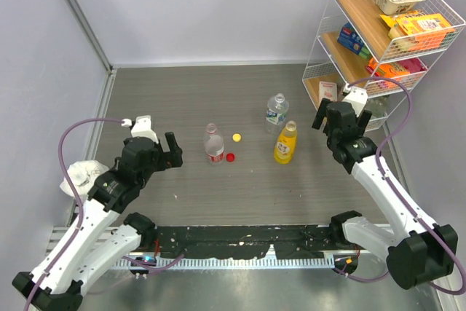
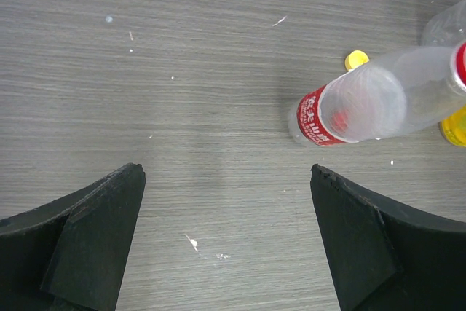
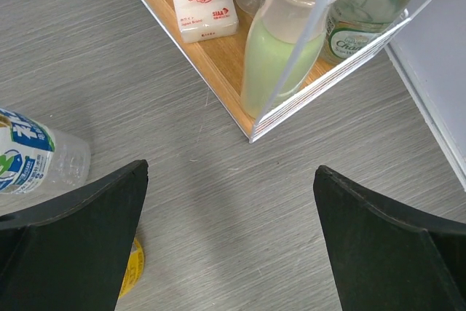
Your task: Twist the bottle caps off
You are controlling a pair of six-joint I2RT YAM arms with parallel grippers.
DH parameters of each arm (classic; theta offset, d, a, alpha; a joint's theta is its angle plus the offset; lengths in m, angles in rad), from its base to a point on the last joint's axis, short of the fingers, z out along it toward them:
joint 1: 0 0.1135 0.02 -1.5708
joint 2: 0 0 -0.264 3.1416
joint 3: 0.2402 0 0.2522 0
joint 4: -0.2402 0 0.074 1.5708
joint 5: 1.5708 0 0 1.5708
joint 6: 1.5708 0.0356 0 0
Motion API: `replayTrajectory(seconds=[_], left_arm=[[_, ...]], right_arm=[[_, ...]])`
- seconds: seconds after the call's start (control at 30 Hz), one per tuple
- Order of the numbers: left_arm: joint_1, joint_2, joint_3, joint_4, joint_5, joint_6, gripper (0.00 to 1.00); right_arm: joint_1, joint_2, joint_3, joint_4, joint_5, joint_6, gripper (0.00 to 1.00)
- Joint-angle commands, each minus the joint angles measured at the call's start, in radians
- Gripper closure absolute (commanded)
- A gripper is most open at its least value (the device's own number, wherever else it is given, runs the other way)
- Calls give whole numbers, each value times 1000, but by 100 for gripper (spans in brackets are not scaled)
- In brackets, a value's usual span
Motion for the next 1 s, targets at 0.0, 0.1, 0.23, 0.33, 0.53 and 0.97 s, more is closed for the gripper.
replayTrajectory(seconds=[0.0,0.1,0.23,0.33,0.53,0.97], left_arm=[[4,30,-6,-3,-45,-46,0],[2,44,-7,-14,-54,-67,0],[4,58,-3,-17,-53,-90,1],[4,69,-1,-22,-66,-127,0],[2,147,36,-86,-62,-185,0],[2,262,50,-68,-40,-228,0]], right_arm=[[-54,-14,-11,18,-98,41,0],[-89,-15,-24,15,-145,54,0],[-106,-7,-31,12,-193,67,0],[-111,-3,-25,9,-208,74,0],[-123,6,-18,7,-236,82,0],[-126,17,-11,-1,-270,88,0]])
